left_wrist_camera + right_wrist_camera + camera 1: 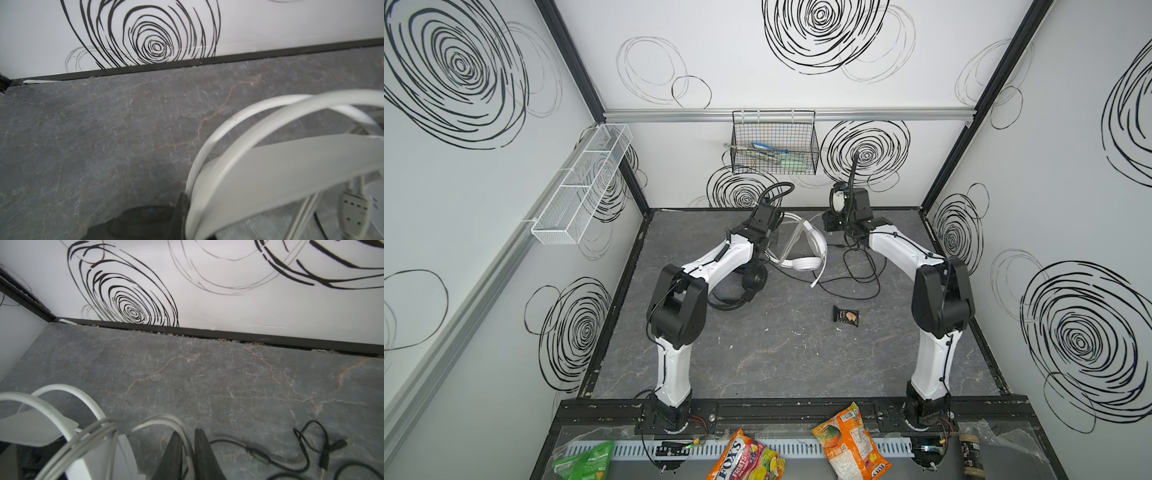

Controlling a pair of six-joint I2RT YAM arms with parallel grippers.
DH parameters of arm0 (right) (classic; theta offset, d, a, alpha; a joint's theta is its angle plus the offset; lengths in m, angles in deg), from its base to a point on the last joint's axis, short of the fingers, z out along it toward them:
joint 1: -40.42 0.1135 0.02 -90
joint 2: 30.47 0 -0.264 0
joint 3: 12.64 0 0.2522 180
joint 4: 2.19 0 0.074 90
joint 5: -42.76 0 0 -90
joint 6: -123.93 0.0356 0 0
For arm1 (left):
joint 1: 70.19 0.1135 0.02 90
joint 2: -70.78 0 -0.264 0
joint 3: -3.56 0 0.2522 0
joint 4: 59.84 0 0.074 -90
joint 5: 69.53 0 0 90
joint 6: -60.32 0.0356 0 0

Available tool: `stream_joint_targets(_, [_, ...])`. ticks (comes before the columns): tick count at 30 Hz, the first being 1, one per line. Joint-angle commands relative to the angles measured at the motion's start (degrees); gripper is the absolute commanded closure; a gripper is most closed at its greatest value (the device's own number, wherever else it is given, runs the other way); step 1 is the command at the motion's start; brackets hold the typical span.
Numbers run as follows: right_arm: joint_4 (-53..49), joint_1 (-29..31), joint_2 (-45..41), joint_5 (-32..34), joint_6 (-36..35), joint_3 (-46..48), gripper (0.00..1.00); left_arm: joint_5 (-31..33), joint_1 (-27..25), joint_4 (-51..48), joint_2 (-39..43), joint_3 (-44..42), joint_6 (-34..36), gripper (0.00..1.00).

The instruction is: Wrap the headphones

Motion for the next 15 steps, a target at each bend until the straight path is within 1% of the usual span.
stream_joint_targets(1, [2.25,-0.93,4.84,-3.54,5.16,-7.84,0.81,-1.2,2.52,4.03,-5.8,9.58,-4.04,1.0])
stream_joint_targets(4, [-0.52,-0.78,11.62,-5.36,7.39,-16.71,0.8,-2.28,3.81,2.81,-12.47,17.85,-7.01,1.0])
stream_joint_targets(6, [-2.69,-0.68,15.74,-6.12,8.14,-21.95,0.8,-1.91,4.21,3.07,-15.68,21.49,-7.23,1.0])
stream_joint_targets(8, [-4.05,-0.66,19.32,-6.65,8.14,-26.83,0.78,-2.05,4.45,3.07,-18.85,24.43,-9.66,1.0])
stream_joint_targets(11, [-5.78,-0.79,24.0,-7.16,7.24,-33.54,0.75,-2.74,4.64,4.18,-21.47,25.74,-10.37,1.0])
stream_joint_targets(15, [-5.35,-1.01,28.34,-8.53,7.04,-38.22,0.71,-3.3,4.66,4.29,-23.61,26.29,-10.93,1.0])
